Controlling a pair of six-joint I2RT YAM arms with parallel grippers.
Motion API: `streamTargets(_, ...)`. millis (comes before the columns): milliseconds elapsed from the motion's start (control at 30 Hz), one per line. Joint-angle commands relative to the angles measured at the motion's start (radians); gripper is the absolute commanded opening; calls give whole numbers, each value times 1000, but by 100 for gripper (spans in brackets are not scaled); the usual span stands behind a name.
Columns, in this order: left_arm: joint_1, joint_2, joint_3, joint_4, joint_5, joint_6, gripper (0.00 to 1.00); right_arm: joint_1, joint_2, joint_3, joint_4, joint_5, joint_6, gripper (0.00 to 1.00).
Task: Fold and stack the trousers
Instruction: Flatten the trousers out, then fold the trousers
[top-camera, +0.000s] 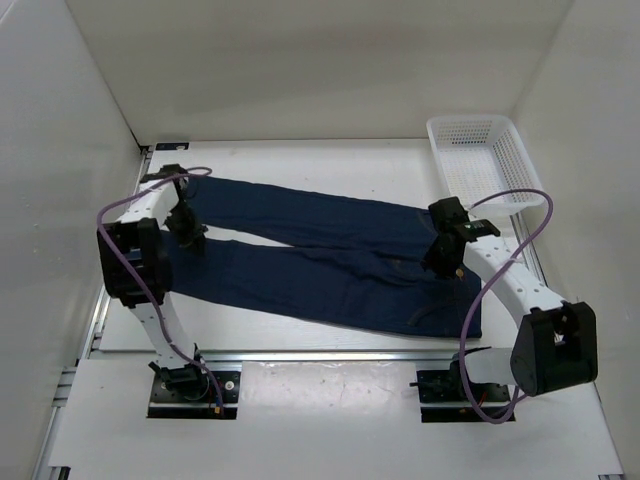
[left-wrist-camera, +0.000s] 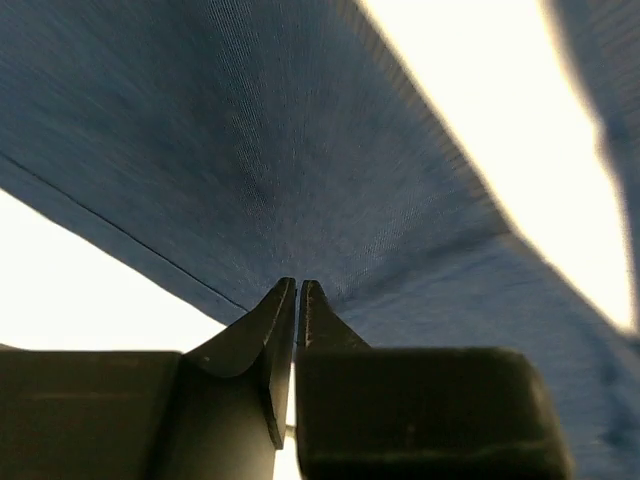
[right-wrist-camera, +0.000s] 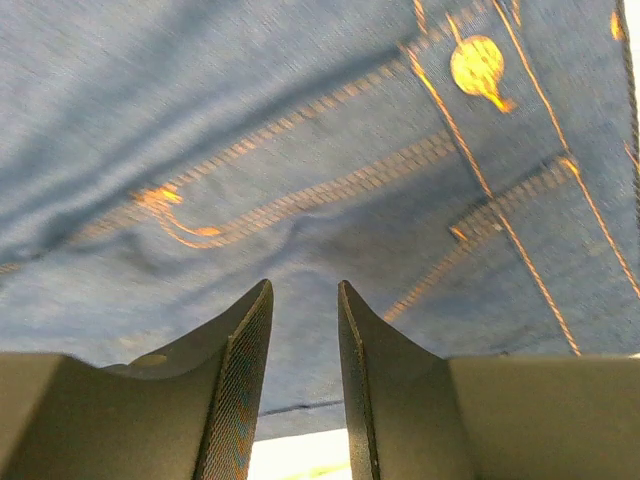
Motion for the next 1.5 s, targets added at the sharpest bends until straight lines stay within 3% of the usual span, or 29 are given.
streamTargets(0,-35,18,-91,93,21,-15,17,-1,-55,-45,-40,-3,-20,38)
streamTargets(167,-104,117,-13,82,7,-3,17,-10,-68,-31,-40,7,-40,38)
streamTargets(433,-181,334,261,8,9,-3,17,-10,-50,20,-58,27,-52,38)
streamTargets(533,-190,311,297,-16,-13,-15,17,-19,-72,8,-69,27,-52,38)
streamTargets(633,-190,208,308,-38,-69,-26,29,-19,-97,-2,-69,39,-63,38)
streamTargets(733,-126,96,271,-38,-100,-26,32,-19,-128,-11,-94,51,-72,39)
streamTargets(867,27,-30,94,51,-60,23,36,-19,-168,-20,-103,51,-82,39)
streamTargets(900,58,-40,80,51,-60,23,47,-19,-168,-20,-103,51,-91,40)
streamTargets(933,87,-40,69,60,-80,23,47,-19,-168,-20,-103,51,-91,40)
streamTargets(1033,163,-13,69,51,-161,23,79,-19,-168,-20,-103,40,-102,40)
streamTargets(1067,175,-2,69,51,-178,14,84,-19,-168,-9,-103,40,-114,40)
streamTargets(1300,284,70,9,96,-97,-49,86,-19,-100,61,-103,17,-145,42)
streamTargets(1467,302,130,0,134,-69,-49,81,-19,-91,81,-103,7,-145,42)
